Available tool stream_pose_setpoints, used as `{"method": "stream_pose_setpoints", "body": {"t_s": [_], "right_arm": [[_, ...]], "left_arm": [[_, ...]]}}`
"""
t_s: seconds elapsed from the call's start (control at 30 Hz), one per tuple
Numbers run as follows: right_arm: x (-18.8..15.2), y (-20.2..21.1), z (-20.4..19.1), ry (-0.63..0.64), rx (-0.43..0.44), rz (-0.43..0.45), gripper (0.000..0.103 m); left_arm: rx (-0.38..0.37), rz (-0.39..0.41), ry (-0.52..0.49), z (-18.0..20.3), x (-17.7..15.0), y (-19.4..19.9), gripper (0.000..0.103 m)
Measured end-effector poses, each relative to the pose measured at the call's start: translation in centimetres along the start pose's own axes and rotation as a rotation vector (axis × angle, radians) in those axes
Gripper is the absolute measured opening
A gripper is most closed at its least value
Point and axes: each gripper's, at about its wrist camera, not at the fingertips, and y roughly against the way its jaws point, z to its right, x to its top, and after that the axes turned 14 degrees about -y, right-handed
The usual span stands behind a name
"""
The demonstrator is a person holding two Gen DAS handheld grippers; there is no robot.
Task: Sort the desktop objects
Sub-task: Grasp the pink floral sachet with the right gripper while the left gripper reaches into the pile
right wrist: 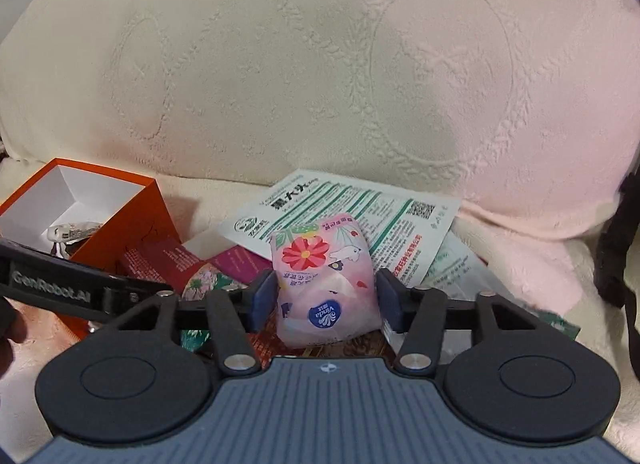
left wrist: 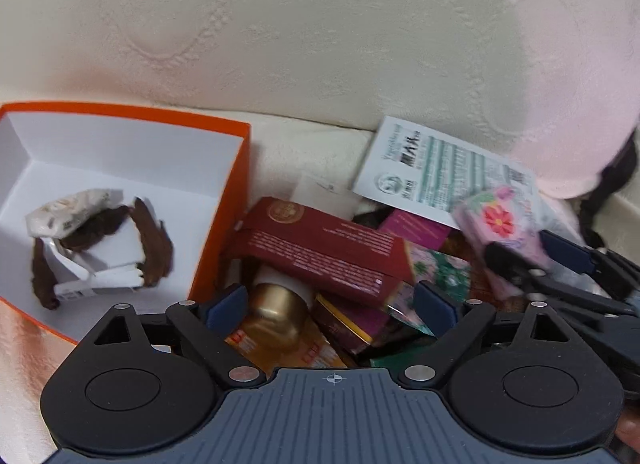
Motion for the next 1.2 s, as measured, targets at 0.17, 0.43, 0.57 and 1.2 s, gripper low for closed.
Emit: {"method": "stream_pose_setpoints", "body": {"t_s": [0.17,0.43,0.57,1.2], "right_arm": [[0.2,-0.6,-1.0,0.058,-0.029,0.022,0.075],[0.7,-1.9,-1.2,0.072,-0.048,0.024,0.072],[0.6,-2.1,-1.1,0.073,-0.054,0.020,0.056],[-4.8,4.6,-0.7,0.034,-0.004,0.008,0.048]], "left_arm": [[0.074,0.010,0.016,0.6,0.8,-0.1,0.096],[0.118,-0.036,0.041,1.0,2.0,-2.6,0.102],[0.122,-0.035,0.029,1.2,1.8,-3.1,0.102],[0.018,-0.048,-0.071,4.2,-2.0,-1.8,0.060]]}}
